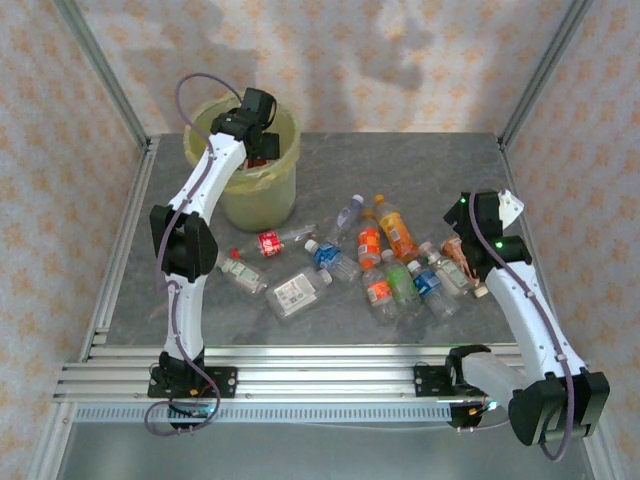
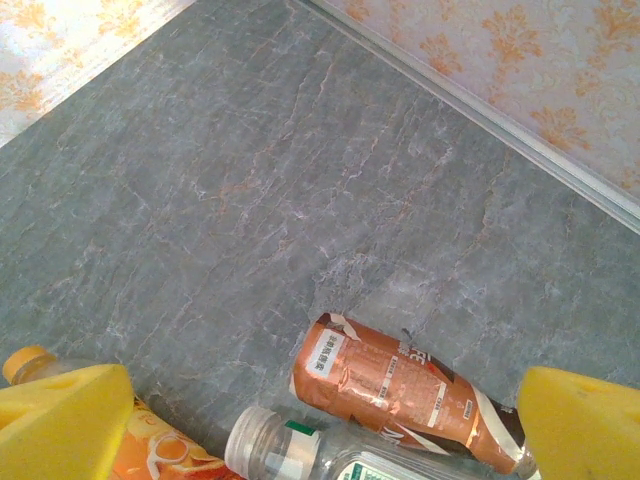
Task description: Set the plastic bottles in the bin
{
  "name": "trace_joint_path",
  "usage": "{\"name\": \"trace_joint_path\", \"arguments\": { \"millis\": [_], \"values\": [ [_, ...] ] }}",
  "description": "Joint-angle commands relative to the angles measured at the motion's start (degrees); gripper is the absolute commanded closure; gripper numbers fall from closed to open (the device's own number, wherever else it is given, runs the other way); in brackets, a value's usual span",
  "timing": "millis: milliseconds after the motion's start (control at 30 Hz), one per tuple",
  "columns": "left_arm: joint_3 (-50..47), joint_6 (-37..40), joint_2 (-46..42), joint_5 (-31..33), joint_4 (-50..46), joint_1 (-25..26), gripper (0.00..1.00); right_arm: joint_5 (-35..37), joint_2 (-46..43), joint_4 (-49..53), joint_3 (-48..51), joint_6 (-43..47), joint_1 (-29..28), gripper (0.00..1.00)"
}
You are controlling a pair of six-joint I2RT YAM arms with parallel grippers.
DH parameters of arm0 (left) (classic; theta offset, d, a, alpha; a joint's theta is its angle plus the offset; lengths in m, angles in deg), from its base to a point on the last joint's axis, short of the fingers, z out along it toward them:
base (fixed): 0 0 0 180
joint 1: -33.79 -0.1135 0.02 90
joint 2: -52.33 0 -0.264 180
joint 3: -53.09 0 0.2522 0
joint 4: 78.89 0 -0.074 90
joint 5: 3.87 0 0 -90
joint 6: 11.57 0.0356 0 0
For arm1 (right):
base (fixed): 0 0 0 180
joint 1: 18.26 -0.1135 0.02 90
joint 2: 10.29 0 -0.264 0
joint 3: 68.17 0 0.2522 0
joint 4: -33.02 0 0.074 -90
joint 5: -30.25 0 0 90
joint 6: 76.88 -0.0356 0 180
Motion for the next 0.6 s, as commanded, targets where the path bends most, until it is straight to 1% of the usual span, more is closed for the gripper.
{"name": "trace_joint_path", "arguments": {
  "millis": [0,100,233,400,567],
  "values": [
    [0.3,-0.6,-1.8,0.7,-1.5,0.0,0.17,2.0,-0.2,1.8,-1.5,-0.3,-0.4,0.01],
    [0.3,-0.7,-2.9,1.2,-1.3,0.1,0.06,2.1,-0.5,1.6,-1.3,-0.3,-0.4,0.01],
    [0.3,-1.0,-4.6,1.8,-1.0,0.1,0.00,2.1,-0.8,1.7,-1.2,-0.3,-0.4,0.01],
    [0.8,-1.8,-7.5,1.8,-0.5,0.1,0.00,2.0,-1.3,1.7,-1.4,0.1,-0.4,0.01],
    [0.7,-2.7,-12.7,2.0,0.6,0.1,0.00,2.1,-1.8,1.3,-1.3,0.4,-0.4,0.01]
  ]
}}
